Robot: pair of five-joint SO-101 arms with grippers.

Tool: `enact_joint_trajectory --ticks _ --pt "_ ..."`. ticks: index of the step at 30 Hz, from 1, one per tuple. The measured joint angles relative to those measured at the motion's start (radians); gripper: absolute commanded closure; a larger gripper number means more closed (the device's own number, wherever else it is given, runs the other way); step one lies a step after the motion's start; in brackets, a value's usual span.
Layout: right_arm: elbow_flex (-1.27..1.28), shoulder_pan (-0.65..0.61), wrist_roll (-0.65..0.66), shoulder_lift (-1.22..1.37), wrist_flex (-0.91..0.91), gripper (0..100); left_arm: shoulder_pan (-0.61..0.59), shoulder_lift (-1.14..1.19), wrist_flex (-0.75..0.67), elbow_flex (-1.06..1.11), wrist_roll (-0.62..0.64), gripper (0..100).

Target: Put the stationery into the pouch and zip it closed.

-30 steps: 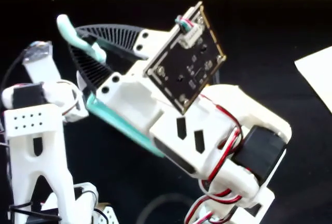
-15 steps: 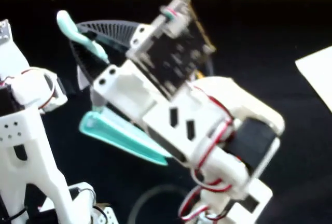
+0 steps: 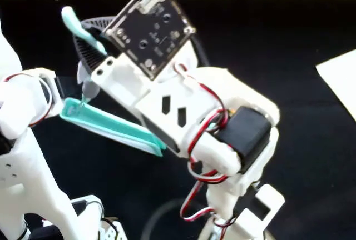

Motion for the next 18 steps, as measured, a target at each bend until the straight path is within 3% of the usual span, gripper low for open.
enact_joint_trajectory --ticks 5,18 --pt "0.0 0.002 0.0 0.0 0.0 98.9 -0.077 -0.002 0.0 -0.048 -0.028 73" --pt "0.0 0.029 0.0 0.0 0.0 98.9 -0.087 -0.003 0.0 -0.048 -0.075 73"
